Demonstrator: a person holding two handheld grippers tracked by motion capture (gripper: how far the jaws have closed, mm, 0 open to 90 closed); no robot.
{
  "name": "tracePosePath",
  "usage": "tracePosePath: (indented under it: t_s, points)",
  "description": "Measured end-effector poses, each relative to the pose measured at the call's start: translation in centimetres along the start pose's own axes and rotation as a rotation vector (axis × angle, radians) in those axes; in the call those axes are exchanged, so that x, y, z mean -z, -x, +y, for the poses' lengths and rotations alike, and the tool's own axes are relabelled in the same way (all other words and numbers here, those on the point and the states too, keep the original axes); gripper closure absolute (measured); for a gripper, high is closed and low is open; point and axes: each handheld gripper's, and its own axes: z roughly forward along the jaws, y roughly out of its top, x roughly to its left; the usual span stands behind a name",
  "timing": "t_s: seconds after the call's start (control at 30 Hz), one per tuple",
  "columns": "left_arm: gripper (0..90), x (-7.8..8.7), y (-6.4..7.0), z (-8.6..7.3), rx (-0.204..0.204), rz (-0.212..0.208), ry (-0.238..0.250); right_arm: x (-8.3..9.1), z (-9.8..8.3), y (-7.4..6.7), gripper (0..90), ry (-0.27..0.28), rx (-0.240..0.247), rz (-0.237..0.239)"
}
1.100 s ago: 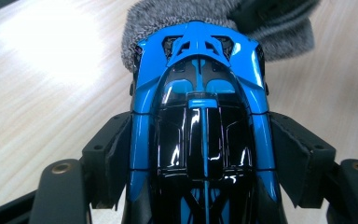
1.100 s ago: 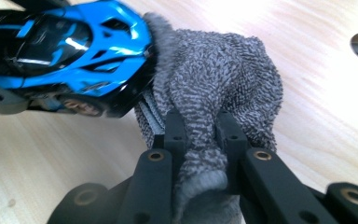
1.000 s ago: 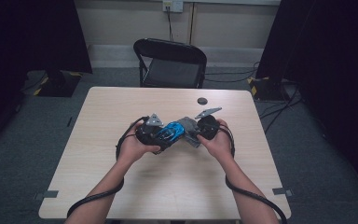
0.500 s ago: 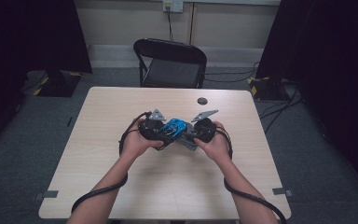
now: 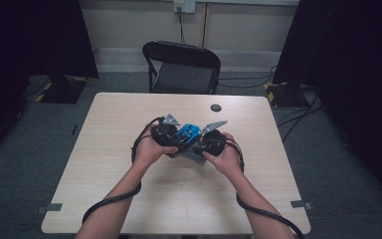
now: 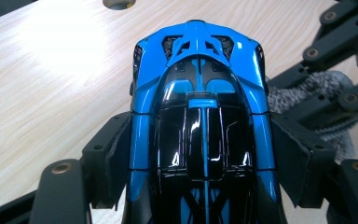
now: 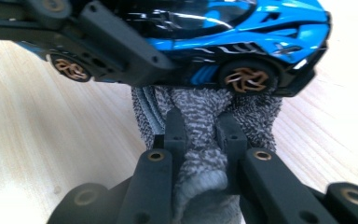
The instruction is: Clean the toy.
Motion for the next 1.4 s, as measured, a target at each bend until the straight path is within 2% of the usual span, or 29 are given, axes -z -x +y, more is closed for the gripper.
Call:
tracePosePath:
  t_s: [0.57,1.0,1.4]
  points:
    - [28.3,-0.7,-0.8,0.0,0.037,0.024,0.0,-1.0,-0.1,-1.9,78.0,0.002,0.044,0.056]
    - [28.3,-0.9,-1.0,0.1,0.03,0.032,-0.004,-1.5,0.2,-2.5,78.0,0.0,0.057,0.078]
    - [28.3,-0.9,-1.5,0.1,0.042,0.052,0.011,-2.4,0.1,-3.5,78.0,-0.008,0.081,0.136]
